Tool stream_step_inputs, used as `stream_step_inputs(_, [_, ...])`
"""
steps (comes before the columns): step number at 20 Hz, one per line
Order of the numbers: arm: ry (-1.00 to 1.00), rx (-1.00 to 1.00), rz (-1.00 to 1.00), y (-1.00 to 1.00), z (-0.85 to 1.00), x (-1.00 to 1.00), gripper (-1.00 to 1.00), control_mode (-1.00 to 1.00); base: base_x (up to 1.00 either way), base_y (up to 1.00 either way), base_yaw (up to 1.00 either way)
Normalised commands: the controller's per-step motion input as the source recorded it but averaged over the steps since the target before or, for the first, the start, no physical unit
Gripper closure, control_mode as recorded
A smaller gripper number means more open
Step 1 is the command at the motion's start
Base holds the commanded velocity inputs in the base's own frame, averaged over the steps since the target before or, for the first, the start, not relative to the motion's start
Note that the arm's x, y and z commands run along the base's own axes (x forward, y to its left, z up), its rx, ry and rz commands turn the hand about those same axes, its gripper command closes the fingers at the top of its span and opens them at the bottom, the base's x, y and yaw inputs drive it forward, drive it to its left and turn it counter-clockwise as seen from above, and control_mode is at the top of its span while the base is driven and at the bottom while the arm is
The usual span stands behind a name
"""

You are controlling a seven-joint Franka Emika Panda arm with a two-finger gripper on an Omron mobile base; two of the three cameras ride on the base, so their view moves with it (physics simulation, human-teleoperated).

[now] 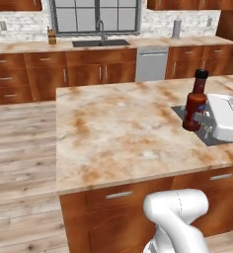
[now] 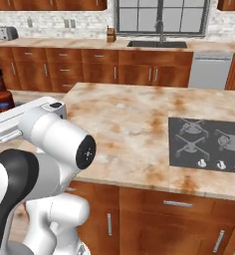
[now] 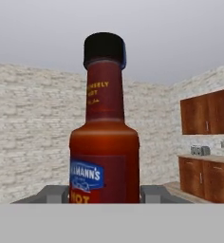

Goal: Take 2 condiments from the cabinet and move them on the counter near the stove.Make sure the condiments are lined up with each other, next to each other.

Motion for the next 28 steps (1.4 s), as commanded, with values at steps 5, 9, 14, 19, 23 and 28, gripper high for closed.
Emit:
stream_step_inputs(5, [0.00, 0.00, 0.00, 0.00, 0.00, 0.00, 1.00, 1.00, 0.16, -0.68, 0.11])
stream_step_inputs(9, [0.00, 0.00, 0.00, 0.00, 0.00, 0.00, 1.00, 1.00, 0.31, -0.50, 0.10])
stream_step_inputs(14, [0.00, 0.00, 0.00, 0.00, 0.00, 0.00, 1.00, 1.00, 0.69, -0.17, 0.16])
stream_step_inputs(19, [0.00, 0.00, 0.00, 0.00, 0.00, 0.00, 1.00, 1.00, 0.42, -0.19, 0.06])
stream_step_inputs(23, [0.02, 0.01, 0.00, -0.08, -0.12, 0.03, 1.00, -1.00, 0.01, -0.07, 0.00])
stream_step_inputs(28, [0.00, 0.04, 0.02, -0.87, -0.61, 0.14, 1.00, -1.00, 0.00, 0.00, 0.00])
